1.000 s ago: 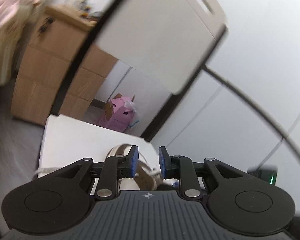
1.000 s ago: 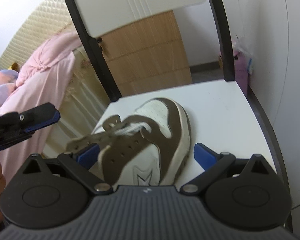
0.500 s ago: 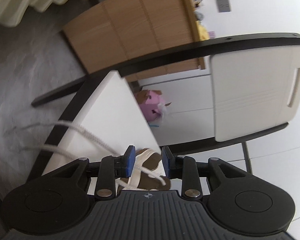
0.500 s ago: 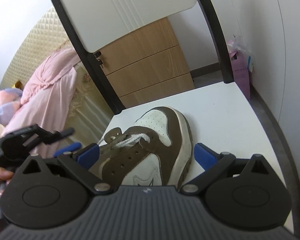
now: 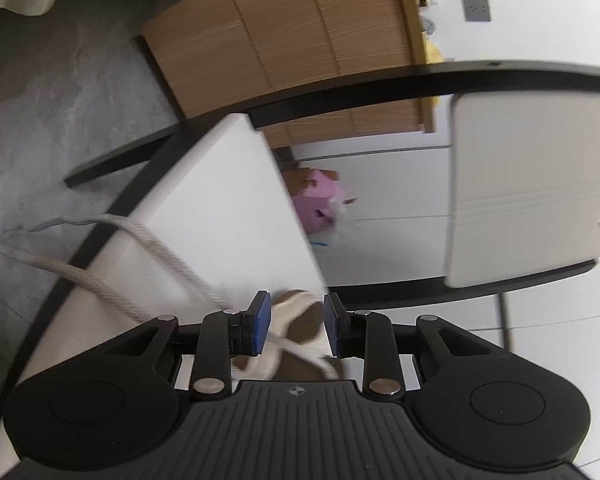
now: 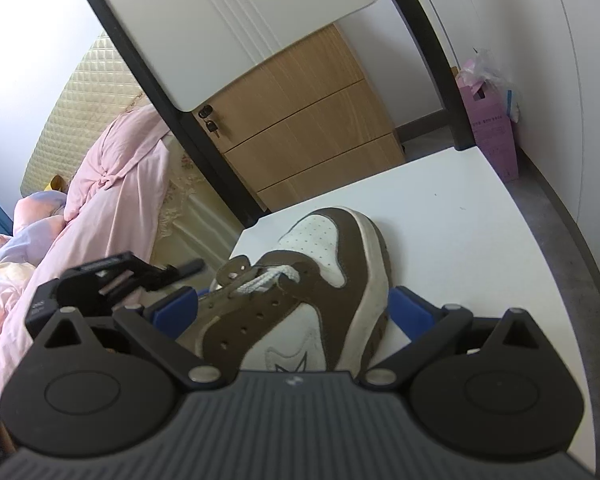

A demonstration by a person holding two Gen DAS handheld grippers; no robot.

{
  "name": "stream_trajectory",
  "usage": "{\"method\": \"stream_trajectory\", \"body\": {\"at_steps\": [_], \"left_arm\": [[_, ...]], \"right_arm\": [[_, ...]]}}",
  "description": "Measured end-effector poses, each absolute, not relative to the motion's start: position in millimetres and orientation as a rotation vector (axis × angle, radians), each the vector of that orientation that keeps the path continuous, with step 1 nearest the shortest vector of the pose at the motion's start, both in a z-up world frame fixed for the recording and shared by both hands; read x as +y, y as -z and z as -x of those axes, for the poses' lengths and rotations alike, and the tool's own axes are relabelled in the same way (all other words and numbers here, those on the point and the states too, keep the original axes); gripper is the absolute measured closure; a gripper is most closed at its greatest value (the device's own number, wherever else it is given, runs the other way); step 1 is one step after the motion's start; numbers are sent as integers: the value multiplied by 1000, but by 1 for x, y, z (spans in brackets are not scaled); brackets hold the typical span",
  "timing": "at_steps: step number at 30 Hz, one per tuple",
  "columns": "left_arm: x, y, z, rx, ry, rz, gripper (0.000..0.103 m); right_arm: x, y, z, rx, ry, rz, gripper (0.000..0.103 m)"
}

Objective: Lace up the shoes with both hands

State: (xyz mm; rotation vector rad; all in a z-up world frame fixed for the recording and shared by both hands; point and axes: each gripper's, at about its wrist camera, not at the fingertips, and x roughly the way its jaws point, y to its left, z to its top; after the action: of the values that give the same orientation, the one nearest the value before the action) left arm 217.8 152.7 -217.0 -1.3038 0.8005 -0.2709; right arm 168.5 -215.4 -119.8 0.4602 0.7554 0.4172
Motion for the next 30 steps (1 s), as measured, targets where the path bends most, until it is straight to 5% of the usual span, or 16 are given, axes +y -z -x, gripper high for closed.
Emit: {"method": "stream_trajectory", "body": {"at_steps": [6,30], "left_arm": [[162,216,-203,797,280,1366,57],[155,234,-214,825,67,1268,62]], "right_arm": [[-217,124,-174,771,-410,-489,1],[-211,125,-174,783,-434,-513,1]]}}
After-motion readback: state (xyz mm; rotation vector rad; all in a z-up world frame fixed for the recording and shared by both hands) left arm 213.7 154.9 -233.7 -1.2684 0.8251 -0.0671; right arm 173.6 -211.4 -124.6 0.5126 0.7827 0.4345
